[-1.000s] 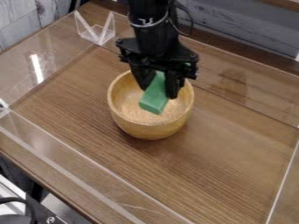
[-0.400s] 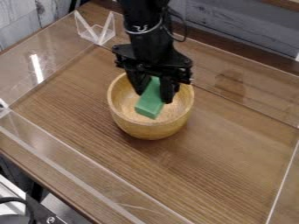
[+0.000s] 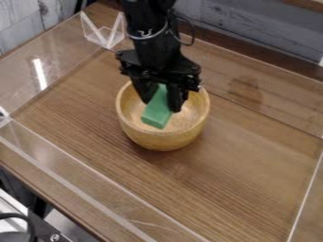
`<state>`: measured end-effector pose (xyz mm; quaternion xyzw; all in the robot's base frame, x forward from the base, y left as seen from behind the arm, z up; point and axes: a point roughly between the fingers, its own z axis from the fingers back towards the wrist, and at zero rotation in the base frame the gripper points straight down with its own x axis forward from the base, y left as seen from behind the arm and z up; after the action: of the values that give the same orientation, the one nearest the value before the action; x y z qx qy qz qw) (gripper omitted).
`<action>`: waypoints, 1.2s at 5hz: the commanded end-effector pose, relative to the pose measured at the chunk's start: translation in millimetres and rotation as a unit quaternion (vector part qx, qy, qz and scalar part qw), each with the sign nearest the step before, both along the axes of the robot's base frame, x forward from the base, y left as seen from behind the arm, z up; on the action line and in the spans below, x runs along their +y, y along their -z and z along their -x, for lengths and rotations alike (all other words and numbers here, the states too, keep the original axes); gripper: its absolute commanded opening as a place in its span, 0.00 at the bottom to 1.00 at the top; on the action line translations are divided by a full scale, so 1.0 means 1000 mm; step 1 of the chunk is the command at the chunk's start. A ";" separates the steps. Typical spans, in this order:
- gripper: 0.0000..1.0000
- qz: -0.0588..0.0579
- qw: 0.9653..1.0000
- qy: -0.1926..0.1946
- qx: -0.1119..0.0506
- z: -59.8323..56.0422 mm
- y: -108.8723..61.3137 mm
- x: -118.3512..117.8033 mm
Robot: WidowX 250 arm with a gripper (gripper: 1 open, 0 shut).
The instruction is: Put the green block in the brown bowl
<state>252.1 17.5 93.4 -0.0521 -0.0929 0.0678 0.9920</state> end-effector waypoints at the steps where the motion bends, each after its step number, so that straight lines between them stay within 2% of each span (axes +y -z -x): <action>1: 0.00 0.001 1.000 -0.004 -0.018 -0.005 -0.005 0.005; 6: 0.00 0.014 1.000 -0.019 -0.017 -0.002 0.000 0.015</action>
<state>250.1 29.2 86.1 -0.0674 -0.0925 0.0861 0.9897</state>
